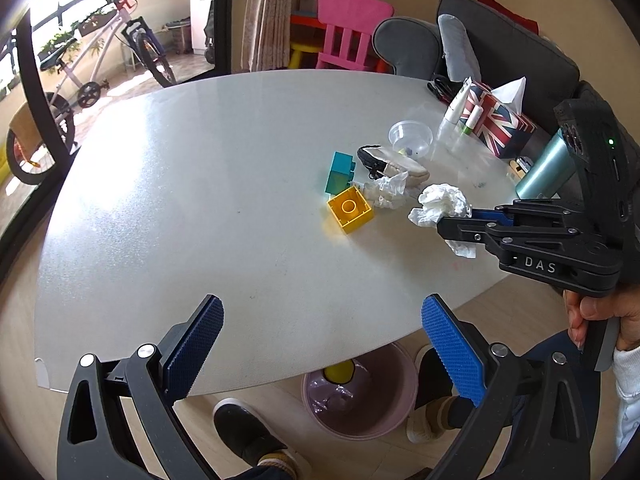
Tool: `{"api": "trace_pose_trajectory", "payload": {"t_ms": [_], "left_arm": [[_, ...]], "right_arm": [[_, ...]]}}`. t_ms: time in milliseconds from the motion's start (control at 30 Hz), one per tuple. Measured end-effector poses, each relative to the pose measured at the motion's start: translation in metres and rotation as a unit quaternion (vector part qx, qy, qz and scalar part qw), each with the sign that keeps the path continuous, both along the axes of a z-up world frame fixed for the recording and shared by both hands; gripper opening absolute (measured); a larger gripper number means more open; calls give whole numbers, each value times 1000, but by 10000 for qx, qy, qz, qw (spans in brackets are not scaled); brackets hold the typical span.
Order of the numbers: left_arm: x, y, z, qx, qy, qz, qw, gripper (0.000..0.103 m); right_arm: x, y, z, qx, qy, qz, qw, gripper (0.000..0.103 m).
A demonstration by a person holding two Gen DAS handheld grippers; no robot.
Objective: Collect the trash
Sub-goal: 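Grasp the yellow toy block with the left gripper while the right gripper holds the tissue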
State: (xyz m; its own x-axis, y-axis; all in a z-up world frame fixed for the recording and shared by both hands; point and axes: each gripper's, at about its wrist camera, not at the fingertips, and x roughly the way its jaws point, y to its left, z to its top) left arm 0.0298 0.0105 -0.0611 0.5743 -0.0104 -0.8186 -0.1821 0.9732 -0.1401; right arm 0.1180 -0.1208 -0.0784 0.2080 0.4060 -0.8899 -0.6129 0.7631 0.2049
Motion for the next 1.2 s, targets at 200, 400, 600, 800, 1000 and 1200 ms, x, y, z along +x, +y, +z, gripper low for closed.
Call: {"api": "trace_pose_trajectory", "payload": {"t_ms": [200,400,600,800,1000,1200], "left_arm": [[19,0,-3,-47,58,-83,9999,96],[41,1,-7,-211,142,-127,9996,96],[65,1,-17,-383,264,-108,9989,96],[84,4,-33,-543,383,15,9978,96],[95,10,-46,-811,422,154,9957,90],[101,13,-54,-1182,519,139,9915,36]], "right_arm": [[4,-15,5,-15,-44,-108,9999,16],[9,-27,6,-23,-49,-215,9998,16],[10,-36,1,-46,-27,-290,9996,16],[12,-41,1,-36,-19,-338,9994,16],[16,-46,-3,-27,10,-384,9993,16],[17,-47,-5,-27,20,-391,9992,16]]}}
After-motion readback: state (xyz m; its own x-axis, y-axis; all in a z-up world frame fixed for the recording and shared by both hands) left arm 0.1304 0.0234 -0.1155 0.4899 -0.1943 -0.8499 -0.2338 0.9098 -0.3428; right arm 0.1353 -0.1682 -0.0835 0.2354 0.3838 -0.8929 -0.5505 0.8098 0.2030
